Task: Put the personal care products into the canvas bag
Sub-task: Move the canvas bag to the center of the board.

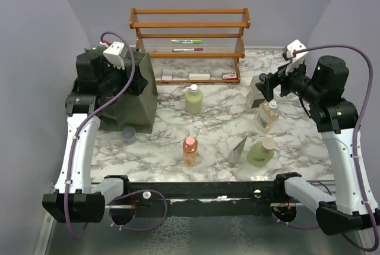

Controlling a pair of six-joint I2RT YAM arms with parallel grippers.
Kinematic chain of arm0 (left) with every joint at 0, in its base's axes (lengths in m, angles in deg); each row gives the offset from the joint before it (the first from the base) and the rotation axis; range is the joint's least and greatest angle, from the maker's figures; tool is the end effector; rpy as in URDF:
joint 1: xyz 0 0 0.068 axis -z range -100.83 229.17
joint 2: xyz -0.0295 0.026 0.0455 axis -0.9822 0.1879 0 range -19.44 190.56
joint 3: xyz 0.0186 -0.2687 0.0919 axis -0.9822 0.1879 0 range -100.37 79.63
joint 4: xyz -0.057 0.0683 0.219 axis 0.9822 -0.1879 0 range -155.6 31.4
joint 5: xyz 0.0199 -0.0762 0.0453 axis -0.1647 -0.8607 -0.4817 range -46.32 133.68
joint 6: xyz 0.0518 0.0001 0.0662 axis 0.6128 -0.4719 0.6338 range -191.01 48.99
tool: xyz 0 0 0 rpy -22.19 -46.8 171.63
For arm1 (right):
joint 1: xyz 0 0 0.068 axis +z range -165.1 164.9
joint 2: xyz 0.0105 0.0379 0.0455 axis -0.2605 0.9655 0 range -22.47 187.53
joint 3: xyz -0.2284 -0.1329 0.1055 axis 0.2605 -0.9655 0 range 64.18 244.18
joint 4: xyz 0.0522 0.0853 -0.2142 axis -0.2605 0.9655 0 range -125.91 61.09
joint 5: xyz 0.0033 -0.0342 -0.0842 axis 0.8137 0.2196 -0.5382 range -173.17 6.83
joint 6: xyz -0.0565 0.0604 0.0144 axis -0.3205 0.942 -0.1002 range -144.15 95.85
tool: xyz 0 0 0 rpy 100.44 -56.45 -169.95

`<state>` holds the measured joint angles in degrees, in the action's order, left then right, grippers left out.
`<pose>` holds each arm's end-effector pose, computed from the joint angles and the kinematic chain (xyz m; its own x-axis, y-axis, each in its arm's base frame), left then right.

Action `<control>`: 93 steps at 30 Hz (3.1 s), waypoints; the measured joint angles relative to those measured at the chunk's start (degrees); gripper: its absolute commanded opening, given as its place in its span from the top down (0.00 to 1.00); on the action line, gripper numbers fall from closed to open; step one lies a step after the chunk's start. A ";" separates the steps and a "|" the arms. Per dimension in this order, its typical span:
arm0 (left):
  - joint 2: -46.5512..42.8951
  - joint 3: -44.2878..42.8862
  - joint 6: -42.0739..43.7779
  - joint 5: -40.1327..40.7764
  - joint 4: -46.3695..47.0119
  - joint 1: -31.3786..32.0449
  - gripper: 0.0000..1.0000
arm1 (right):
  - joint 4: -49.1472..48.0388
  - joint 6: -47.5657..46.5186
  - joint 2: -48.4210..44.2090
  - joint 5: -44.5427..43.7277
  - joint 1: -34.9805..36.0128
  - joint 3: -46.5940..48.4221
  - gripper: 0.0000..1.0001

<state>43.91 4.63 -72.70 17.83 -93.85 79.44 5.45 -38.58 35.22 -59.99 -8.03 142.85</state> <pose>0.2259 -0.0331 0.4069 -0.4120 -0.0246 -0.9108 0.3918 0.8977 -0.2014 0.1824 0.0517 0.4316 -0.2152 -0.2577 -0.9420 -0.5505 0.8287 -0.1009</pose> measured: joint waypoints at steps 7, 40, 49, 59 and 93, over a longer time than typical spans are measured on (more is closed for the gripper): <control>2.78 3.93 -2.62 -3.37 0.11 0.74 0.46 | 0.76 -0.02 0.02 1.86 0.00 -0.66 0.01; 9.51 9.97 -21.29 -10.08 16.81 23.87 0.45 | 2.14 -7.82 8.00 8.28 0.07 -2.49 0.01; 12.90 6.60 -24.33 -11.32 17.77 25.07 0.28 | 2.56 -9.88 10.03 10.82 0.07 -2.49 0.01; 14.21 -3.19 -17.16 -8.76 12.28 25.46 0.01 | 2.29 -12.57 10.51 15.69 0.07 -2.89 0.01; 57.61 -58.86 28.72 16.41 -35.01 39.41 0.02 | -3.26 -0.26 1.31 7.10 -7.58 -9.99 0.01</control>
<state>101.53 -54.23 -43.98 34.25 -128.86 118.85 2.20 -38.84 36.53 -52.89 -15.62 132.87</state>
